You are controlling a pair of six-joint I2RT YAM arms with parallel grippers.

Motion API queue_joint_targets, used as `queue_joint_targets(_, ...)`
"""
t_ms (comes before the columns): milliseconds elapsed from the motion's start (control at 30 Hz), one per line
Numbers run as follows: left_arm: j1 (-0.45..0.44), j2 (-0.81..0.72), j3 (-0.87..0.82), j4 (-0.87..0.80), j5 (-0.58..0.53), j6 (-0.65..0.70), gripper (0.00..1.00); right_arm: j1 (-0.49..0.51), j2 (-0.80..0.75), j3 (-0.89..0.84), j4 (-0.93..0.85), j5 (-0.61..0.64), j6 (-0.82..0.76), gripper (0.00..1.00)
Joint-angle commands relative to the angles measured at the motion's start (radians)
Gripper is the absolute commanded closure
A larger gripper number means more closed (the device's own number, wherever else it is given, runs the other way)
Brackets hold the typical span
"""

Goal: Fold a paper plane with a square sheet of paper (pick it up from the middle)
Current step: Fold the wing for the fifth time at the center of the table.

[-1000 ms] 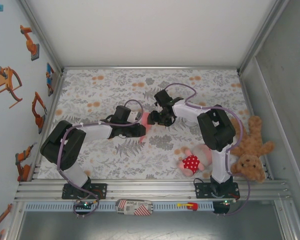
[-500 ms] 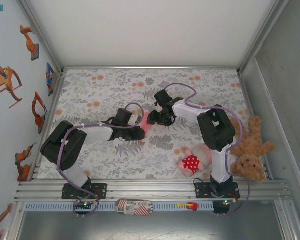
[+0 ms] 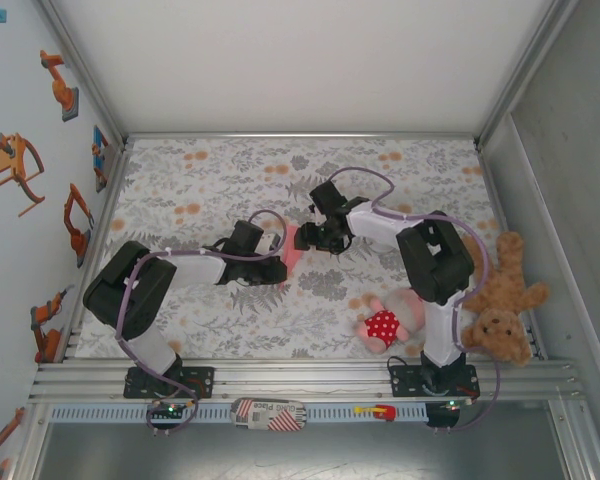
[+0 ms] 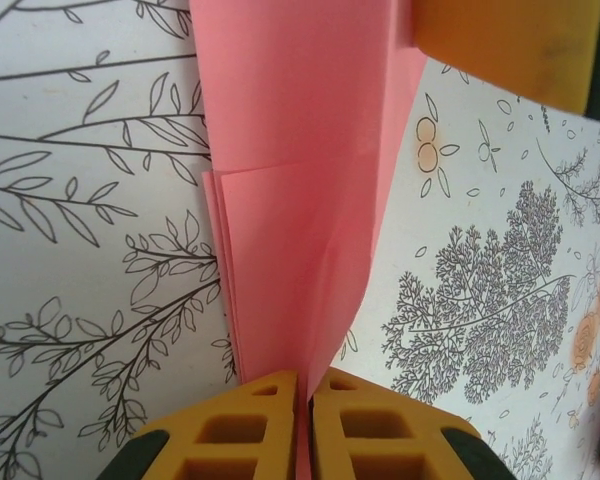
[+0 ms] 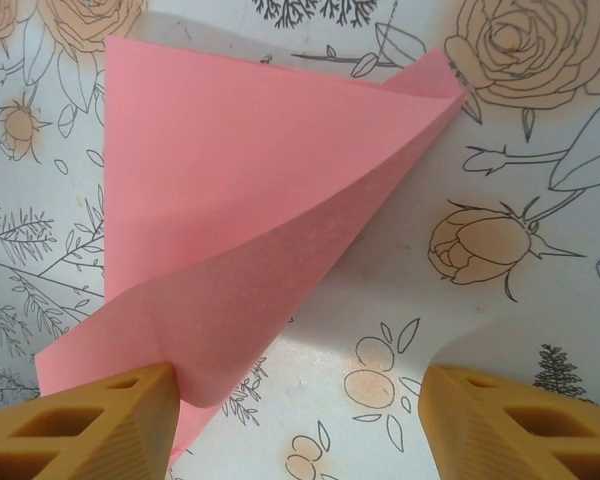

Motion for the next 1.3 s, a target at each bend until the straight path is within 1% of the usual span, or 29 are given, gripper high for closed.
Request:
queue_joint_targets(0, -0.005, 0.014, -0.020, 0.013, 0.001, -0.014, 0.88, 0.006, 0.022, -0.060, 0.091, 0.004, -0.075, 0.34)
queue_joint_targets(200, -0.004, 0.011, -0.036, 0.031, 0.006, -0.019, 0.89, -0.017, -0.108, -0.112, 0.157, -0.085, -0.149, 0.32)
queue_joint_targets(333, -0.002, 0.019, -0.039, 0.046, 0.023, -0.023, 0.89, -0.020, -0.113, -0.107, 0.159, -0.153, -0.188, 0.32)
queue_joint_targets(433, 0.002, 0.020, -0.038, 0.047, 0.033, -0.030, 0.90, -0.019, -0.089, -0.086, 0.137, -0.171, -0.202, 0.32)
queue_joint_targets(967, 0.009, 0.044, -0.036, 0.047, 0.051, -0.050, 0.90, -0.010, 0.064, 0.012, 0.031, -0.093, -0.227, 0.35)
queue_joint_targets(1133, 0.011, 0.040, -0.036, 0.038, 0.044, -0.053, 0.87, 0.000, 0.100, 0.030, 0.002, -0.041, -0.221, 0.36)
queue_joint_targets(1267, 0.010, 0.026, -0.036, 0.026, 0.032, -0.055, 0.82, 0.008, 0.130, 0.044, -0.019, -0.017, -0.206, 0.37)
